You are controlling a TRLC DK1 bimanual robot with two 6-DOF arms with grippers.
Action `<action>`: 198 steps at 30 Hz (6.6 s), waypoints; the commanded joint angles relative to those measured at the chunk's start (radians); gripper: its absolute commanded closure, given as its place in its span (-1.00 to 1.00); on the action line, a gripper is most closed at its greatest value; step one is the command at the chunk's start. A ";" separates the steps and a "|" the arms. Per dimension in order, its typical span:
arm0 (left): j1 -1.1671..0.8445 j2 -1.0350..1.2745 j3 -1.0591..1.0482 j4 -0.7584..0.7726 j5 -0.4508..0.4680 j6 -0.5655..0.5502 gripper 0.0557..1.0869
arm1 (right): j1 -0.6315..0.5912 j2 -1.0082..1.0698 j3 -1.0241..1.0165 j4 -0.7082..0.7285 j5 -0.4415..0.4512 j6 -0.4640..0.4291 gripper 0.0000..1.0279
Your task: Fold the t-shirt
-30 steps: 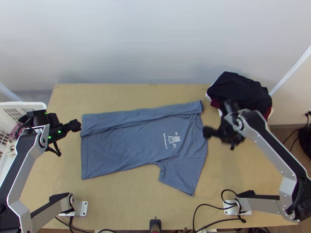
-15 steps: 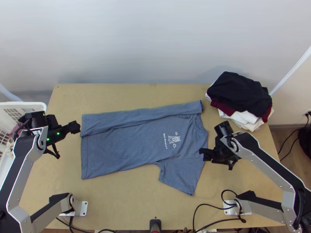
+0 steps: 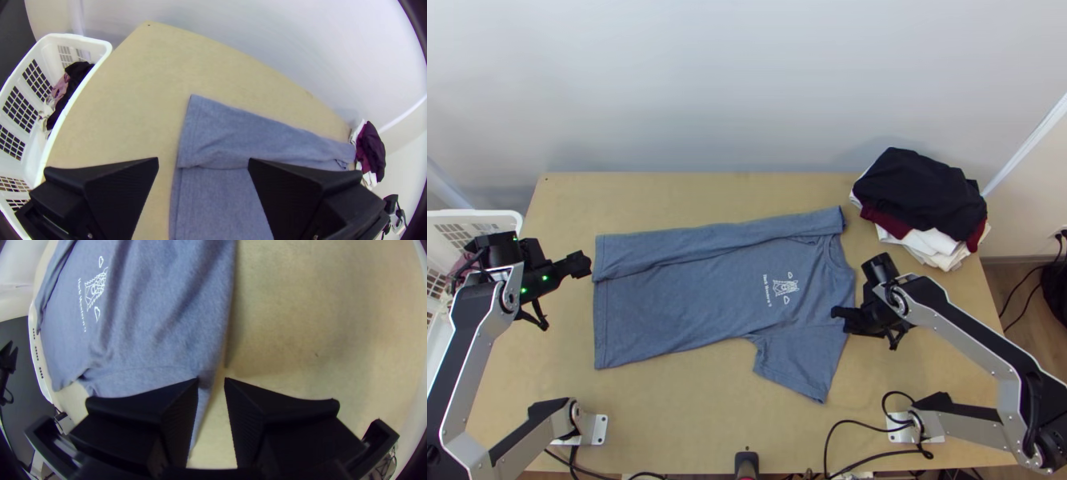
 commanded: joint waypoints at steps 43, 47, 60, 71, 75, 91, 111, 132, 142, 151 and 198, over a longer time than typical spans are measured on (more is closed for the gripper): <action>-0.119 0.084 -0.328 -0.428 -0.006 0.861 -0.26 | 0.034 0.048 -0.016 0.087 -0.003 0.003 0.94; -0.119 0.087 -0.348 -0.408 -0.006 0.864 0.76 | 0.034 0.050 -0.009 0.087 -0.003 0.003 0.94; -0.004 0.085 -0.316 -0.401 -0.017 0.932 0.92 | -0.101 0.039 -0.041 0.077 0.062 -0.091 0.94; 0.028 0.079 -0.204 -0.398 -0.003 0.873 0.92 | -0.035 -0.091 0.004 0.049 0.065 -0.069 0.94; -0.021 0.079 -0.101 -0.392 0.043 0.749 0.92 | 0.025 -0.140 0.071 0.046 0.065 -0.046 0.94; -0.031 0.216 0.086 -0.269 0.061 0.567 0.92 | 0.002 -0.011 0.315 0.046 0.068 -0.089 0.94; 0.024 0.480 0.408 -0.223 0.055 0.453 0.92 | -0.034 0.329 0.740 0.049 0.149 -0.140 0.94; 0.022 0.717 0.566 -0.209 0.020 0.392 0.92 | -0.064 0.705 1.070 0.075 0.236 -0.152 0.94; 0.056 0.656 0.569 -0.132 0.034 0.286 -0.92 | -0.001 0.532 1.073 0.225 0.318 -0.161 -0.93; 0.174 0.647 0.539 -0.148 0.164 0.275 -0.92 | 0.037 0.329 1.085 0.165 0.187 -0.069 -0.93; 0.050 0.796 0.261 0.033 0.426 0.333 0.94 | -0.231 0.426 1.335 0.003 -0.449 0.132 -0.93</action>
